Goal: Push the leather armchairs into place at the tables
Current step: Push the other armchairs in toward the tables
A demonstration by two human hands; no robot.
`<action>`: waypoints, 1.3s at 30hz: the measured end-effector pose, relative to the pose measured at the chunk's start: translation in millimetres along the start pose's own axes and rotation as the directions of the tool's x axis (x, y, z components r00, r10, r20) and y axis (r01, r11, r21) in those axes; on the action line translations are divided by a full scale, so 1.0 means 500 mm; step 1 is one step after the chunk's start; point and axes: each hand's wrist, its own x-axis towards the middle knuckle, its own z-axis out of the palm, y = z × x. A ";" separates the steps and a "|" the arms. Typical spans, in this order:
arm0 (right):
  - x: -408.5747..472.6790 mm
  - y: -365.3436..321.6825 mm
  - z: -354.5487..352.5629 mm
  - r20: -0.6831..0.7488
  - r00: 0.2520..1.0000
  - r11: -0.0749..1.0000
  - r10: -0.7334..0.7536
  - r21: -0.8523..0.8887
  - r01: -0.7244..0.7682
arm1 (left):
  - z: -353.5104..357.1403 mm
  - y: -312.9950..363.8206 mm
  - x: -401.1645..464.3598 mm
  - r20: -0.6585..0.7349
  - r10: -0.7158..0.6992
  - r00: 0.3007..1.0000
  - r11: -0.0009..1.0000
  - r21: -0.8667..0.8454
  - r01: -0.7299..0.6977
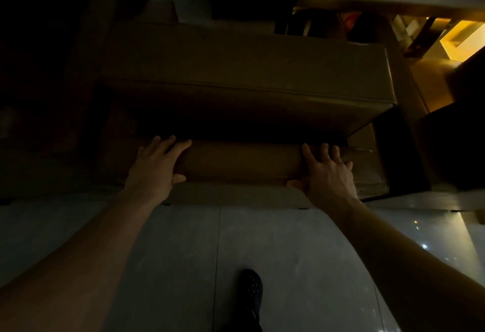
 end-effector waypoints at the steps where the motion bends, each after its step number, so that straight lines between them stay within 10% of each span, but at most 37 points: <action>1: 0.000 0.000 -0.001 0.003 1.000 1.000 0.001 0.000 -0.001 | -0.004 0.004 0.001 0.010 -0.010 1.000 1.000 -0.005 0.010; 21: -0.012 -0.064 -0.109 0.187 0.982 0.993 0.029 0.107 -0.050 | -0.135 -0.015 -0.077 0.202 -0.136 0.970 0.988 -0.051 0.149; 39: -0.183 -0.786 -0.268 0.118 0.978 0.954 -0.174 0.265 0.138 | -0.384 -0.676 -0.364 0.032 -0.294 0.955 0.947 -0.126 0.295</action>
